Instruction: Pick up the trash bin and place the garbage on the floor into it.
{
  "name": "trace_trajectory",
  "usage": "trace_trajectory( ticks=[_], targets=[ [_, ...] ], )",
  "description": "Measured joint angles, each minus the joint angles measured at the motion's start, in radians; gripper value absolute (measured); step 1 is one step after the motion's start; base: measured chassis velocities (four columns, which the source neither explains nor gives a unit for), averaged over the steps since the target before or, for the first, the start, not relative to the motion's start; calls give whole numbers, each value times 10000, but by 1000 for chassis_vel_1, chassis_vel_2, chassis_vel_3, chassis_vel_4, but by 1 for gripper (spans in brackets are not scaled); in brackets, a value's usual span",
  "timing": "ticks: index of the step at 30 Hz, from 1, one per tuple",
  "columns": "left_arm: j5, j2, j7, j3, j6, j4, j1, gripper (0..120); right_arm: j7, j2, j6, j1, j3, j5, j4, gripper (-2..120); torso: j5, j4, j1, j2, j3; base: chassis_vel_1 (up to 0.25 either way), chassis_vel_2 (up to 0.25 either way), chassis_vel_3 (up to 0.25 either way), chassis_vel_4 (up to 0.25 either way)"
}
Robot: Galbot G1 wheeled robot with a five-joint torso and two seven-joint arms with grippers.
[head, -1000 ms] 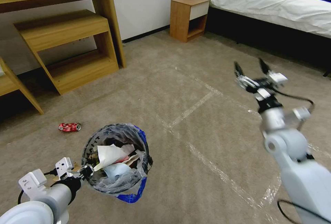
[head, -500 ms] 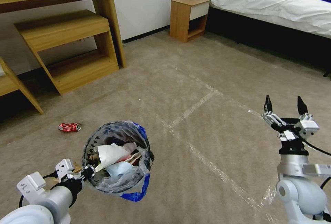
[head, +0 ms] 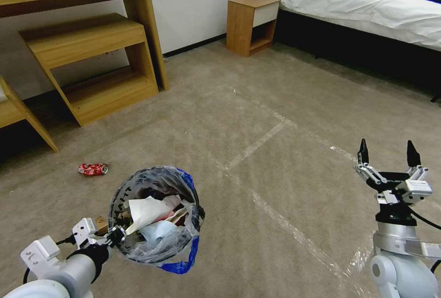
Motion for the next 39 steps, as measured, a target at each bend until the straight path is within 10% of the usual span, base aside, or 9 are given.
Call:
trace_trajectory(
  ticks=[39],
  targets=[
    [-278,-67,-110,-69,1,2,-493,0,-237,571,707,420,-494,-1098,-1134,100,2,0,0,0,1,-72,75,73,-73]
  ],
)
